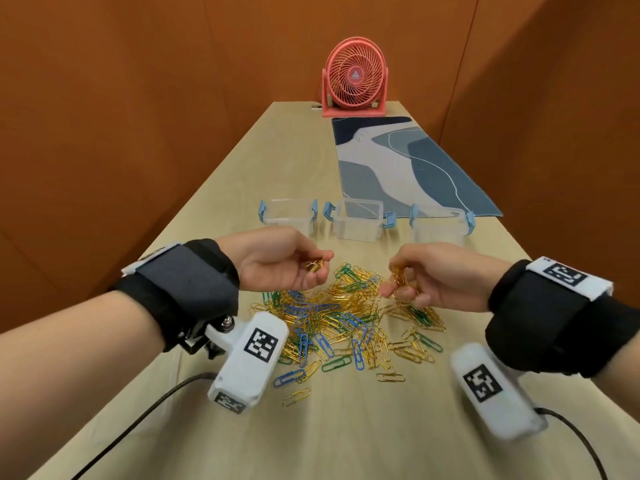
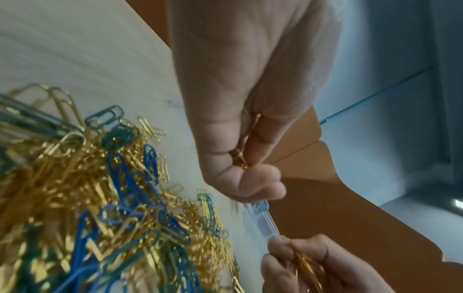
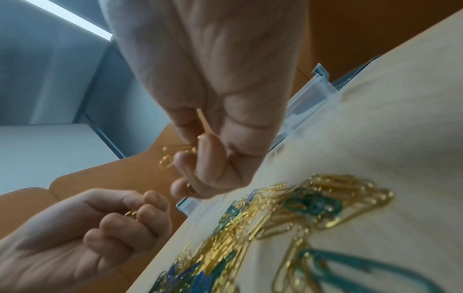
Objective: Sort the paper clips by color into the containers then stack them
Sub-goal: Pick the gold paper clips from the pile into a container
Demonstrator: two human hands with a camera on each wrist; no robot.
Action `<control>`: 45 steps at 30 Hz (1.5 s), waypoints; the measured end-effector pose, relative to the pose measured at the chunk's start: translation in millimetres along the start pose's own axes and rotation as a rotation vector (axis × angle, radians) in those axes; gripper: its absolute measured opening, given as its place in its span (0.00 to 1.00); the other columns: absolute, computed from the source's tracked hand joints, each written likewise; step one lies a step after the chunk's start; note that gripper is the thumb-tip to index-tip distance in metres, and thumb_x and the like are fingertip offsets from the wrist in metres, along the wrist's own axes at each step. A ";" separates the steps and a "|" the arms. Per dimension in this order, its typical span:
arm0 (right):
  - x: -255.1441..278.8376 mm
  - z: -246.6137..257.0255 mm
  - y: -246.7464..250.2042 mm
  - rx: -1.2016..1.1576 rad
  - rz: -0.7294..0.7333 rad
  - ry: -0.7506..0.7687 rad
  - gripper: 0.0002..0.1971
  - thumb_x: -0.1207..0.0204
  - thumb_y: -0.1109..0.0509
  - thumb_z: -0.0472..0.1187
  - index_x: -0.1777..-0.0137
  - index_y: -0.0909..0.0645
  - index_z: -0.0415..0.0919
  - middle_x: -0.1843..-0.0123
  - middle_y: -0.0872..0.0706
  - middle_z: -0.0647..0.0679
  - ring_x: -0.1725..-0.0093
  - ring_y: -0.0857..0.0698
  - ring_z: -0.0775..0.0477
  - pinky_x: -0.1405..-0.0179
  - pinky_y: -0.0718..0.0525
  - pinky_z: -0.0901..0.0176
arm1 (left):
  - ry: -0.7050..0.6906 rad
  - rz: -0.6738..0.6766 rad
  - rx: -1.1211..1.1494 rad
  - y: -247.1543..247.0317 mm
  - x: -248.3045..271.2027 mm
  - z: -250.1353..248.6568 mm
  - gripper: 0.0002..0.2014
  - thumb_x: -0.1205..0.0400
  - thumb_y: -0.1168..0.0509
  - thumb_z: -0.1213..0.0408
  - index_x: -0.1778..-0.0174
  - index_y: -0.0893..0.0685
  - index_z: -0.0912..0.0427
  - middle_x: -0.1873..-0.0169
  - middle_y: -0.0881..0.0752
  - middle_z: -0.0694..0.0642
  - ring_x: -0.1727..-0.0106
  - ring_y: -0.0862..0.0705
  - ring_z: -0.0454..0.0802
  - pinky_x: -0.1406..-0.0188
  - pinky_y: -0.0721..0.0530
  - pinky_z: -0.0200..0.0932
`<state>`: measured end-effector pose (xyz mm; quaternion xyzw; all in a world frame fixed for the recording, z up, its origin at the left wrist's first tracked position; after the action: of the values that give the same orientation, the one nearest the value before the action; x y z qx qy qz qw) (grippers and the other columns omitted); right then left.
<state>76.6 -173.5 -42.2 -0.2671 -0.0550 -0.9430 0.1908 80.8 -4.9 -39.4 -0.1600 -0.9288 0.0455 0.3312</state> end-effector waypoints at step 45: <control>-13.7 4.4 -27.5 -0.065 0.004 0.063 0.16 0.14 0.50 0.45 0.58 0.28 0.37 0.69 0.28 0.45 0.75 0.32 0.52 0.84 0.34 0.68 | -0.238 -0.121 -0.955 -39.7 8.8 -23.2 0.13 0.16 0.42 0.60 0.67 0.28 0.56 0.73 0.31 0.50 0.75 0.34 0.45 0.79 0.34 0.34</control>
<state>78.8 -142.7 -45.7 -0.2435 -0.0180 -0.9518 0.1855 78.3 -40.0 -8.5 -0.2334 -0.8850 -0.3863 0.1145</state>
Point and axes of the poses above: each hand's wrist, its own x-axis away from the middle knuckle, its own y-axis out of the back of the hand, z = x × y, the point moved 7 cm from there along -x, towards the middle knuckle
